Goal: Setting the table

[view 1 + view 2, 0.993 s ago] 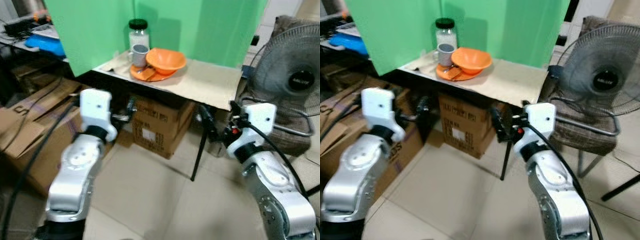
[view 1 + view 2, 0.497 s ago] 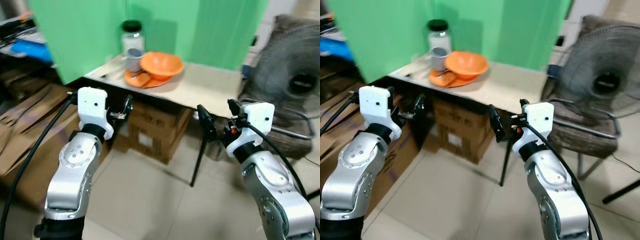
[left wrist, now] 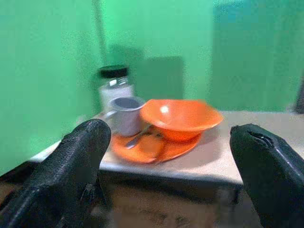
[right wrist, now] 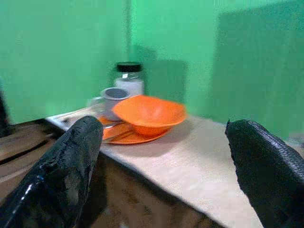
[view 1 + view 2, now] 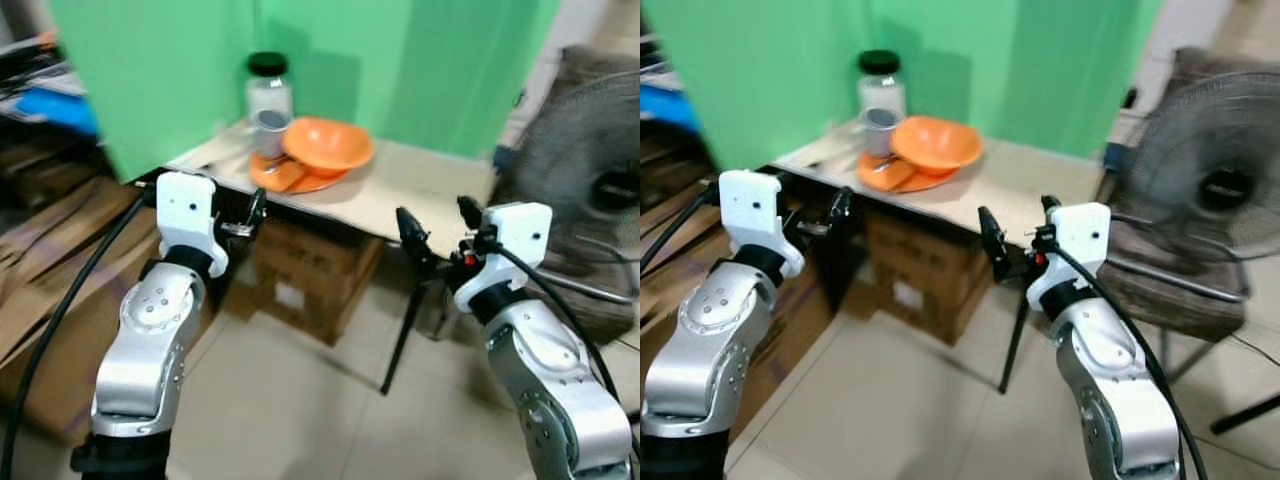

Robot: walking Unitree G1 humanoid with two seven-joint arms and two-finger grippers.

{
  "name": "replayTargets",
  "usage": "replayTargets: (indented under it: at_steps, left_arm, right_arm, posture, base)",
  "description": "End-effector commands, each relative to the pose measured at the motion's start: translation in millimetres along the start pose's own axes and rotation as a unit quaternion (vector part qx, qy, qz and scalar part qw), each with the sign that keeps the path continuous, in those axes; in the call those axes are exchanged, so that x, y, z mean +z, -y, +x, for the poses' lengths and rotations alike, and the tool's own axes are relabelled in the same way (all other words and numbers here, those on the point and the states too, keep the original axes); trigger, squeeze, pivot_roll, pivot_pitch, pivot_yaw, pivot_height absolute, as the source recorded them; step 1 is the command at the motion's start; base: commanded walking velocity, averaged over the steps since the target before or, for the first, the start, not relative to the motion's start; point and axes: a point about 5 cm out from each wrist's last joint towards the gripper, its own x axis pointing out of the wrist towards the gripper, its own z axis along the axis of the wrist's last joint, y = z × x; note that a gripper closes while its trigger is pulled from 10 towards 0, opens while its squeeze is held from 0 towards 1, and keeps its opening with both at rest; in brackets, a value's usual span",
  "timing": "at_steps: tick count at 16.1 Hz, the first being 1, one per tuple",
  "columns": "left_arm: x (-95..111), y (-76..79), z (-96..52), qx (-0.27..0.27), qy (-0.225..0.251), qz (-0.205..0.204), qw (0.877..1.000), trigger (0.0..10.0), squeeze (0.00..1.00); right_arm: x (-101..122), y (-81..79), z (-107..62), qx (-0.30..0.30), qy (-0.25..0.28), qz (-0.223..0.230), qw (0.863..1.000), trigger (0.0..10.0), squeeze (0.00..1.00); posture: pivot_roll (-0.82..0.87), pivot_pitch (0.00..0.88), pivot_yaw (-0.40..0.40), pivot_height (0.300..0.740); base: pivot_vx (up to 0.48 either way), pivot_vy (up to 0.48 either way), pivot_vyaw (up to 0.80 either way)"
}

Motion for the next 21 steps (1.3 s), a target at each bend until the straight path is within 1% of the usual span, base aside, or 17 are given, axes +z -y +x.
replayTargets:
  at_steps: [1, 3, 7, 8, 9, 10, 12, 14, 15, 17, 18, 21]
  left_arm:
    - [1, 7.3, 2.0, -0.017, 0.002, -0.003, 1.000, 10.0, 0.00]
    - [0, 7.4, 2.2, -0.017, 0.001, -0.002, 1.000, 10.0, 0.00]
    - [-1, 9.4, 5.5, -0.030, -0.002, 0.002, 1.000, 10.0, 0.00]
    - [0, 7.3, 4.4, -0.033, -0.003, 0.003, 0.999, 10.0, 0.00]
    - [-4, 3.2, 3.4, -0.029, -0.011, 0.006, 1.000, 10.0, 0.00]
    - [-7, 0.0, 2.5, -0.025, -0.017, 0.010, 0.999, 10.0, 0.00]
    - [-7, -1.9, 0.7, -0.029, -0.018, 0.013, 0.999, 10.0, 0.00]
    - [-7, -2.0, 1.0, -0.033, -0.019, 0.019, 0.999, 10.0, 0.00]
    - [-6, -1.1, 1.8, -0.034, -0.016, 0.021, 0.999, 10.0, 0.00]
    - [-7, 0.9, 1.2, -0.040, -0.017, 0.025, 0.999, 10.0, 0.00]
    - [-8, 1.4, -0.6, -0.047, -0.020, 0.038, 0.998, 10.0, 0.00]
    - [-8, -1.9, -2.3, -0.050, -0.023, 0.048, 0.997, 10.0, 0.00]
  right_arm:
    - [2, 5.0, 0.6, -0.011, 0.004, -0.009, 1.000, 10.0, 0.00]
    - [2, 5.4, 0.7, -0.012, 0.005, -0.009, 1.000, 10.0, 0.00]
    - [2, 5.2, 0.3, -0.025, 0.011, -0.007, 1.000, 10.0, 0.00]
    - [2, 1.5, -0.3, -0.026, 0.012, -0.007, 1.000, 10.0, 0.00]
    - [0, -1.0, -1.8, -0.026, 0.011, -0.008, 1.000, 10.0, 0.00]
    - [-4, -1.9, -4.2, -0.026, 0.005, -0.019, 0.999, 10.0, 0.00]
    - [-9, -4.4, -5.8, -0.024, -0.001, -0.028, 0.999, 10.0, 0.00]
    - [-8, -2.7, -3.1, -0.030, 0.004, -0.014, 0.999, 10.0, 0.00]
    - [-7, -1.9, -1.4, -0.030, 0.010, -0.004, 1.000, 10.0, 0.00]
    - [-8, -3.0, 1.1, -0.021, 0.012, -0.001, 1.000, 10.0, 0.00]
    - [-11, -5.3, 3.2, -0.012, 0.011, 0.007, 1.000, 10.0, 0.00]
    - [-18, -8.6, 7.4, 0.006, 0.002, 0.020, 1.000, 10.0, 0.00]
  posture:
    - [0.05, 0.000, 0.004, 0.740]
    - [0.05, 0.000, 0.005, 0.740]
    - [0.05, 0.000, 0.034, 0.740]
    - [0.04, 0.000, 0.058, 0.740]
    - [0.04, 0.000, 0.077, 0.740]
    - [0.04, 0.000, 0.090, 0.740]
    - [0.04, 0.000, 0.097, 0.740]
    - [0.05, 0.000, 0.091, 0.740]
    - [0.05, 0.000, 0.088, 0.740]
    - [0.06, 0.000, 0.085, 0.740]
    - [0.07, 0.000, 0.084, 0.740]
    - [0.09, 0.000, 0.075, 0.740]
  base:
    - [0.379, 0.000, 0.00]
    - [0.377, 0.000, 0.00]
    - [0.376, 0.000, 0.00]
    - [0.371, 0.000, 0.00]
    - [0.364, 0.000, 0.00]
    - [0.360, 0.000, 0.00]
    - [0.358, 0.000, 0.00]
    - [0.360, 0.000, 0.00]
    - [0.356, 0.000, -0.80]
    - [0.356, 0.000, -0.80]
    - [0.352, 0.000, -0.56]
    - [0.337, 0.000, 0.00]
